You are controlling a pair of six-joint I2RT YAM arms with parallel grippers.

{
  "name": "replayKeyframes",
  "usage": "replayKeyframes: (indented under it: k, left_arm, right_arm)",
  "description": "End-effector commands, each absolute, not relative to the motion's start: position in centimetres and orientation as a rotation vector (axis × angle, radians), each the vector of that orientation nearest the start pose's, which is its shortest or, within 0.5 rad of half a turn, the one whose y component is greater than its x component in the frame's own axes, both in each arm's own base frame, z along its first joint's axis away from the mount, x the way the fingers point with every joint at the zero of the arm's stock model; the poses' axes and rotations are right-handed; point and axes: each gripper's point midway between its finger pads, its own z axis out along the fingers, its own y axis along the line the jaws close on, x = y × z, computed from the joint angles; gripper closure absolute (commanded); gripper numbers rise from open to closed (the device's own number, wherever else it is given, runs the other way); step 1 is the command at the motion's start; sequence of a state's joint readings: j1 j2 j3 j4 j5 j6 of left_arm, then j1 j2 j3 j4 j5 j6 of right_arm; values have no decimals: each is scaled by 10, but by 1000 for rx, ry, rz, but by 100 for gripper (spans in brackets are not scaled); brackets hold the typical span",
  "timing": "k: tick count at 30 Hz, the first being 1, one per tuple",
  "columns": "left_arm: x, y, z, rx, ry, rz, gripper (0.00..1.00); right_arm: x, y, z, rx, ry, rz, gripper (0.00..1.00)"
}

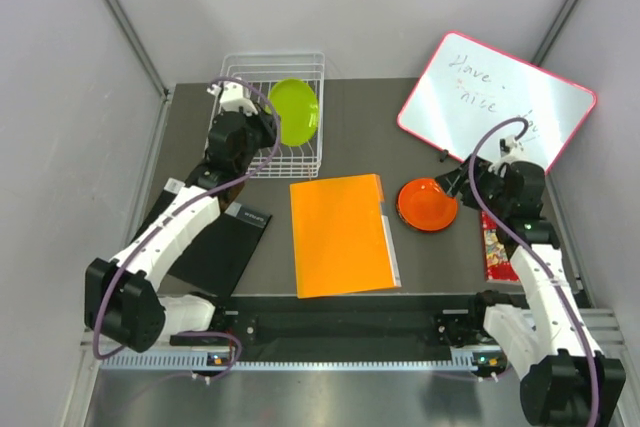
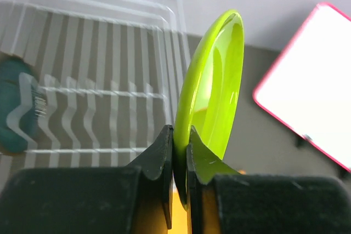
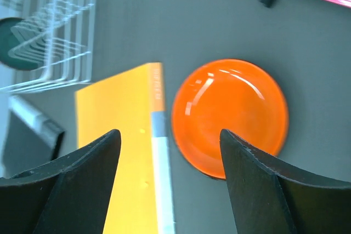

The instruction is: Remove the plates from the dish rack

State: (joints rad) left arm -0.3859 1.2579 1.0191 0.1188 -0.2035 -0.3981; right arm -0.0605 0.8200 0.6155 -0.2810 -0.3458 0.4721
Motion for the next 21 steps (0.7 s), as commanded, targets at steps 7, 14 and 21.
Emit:
replayKeyframes:
  k: [7,14,21]
  left_arm:
    - [382,-224,287,-58,1740,-894,100]
    - [378,-241,280,-28,1761,-987,100]
    - [377,-250,272,-7,1785,-969,100]
  right_arm:
    - [296,116,214,185,1944,811,27]
    - [302,146,226,128,1928,879,27]
    - [303,156,231,85,1921,895,27]
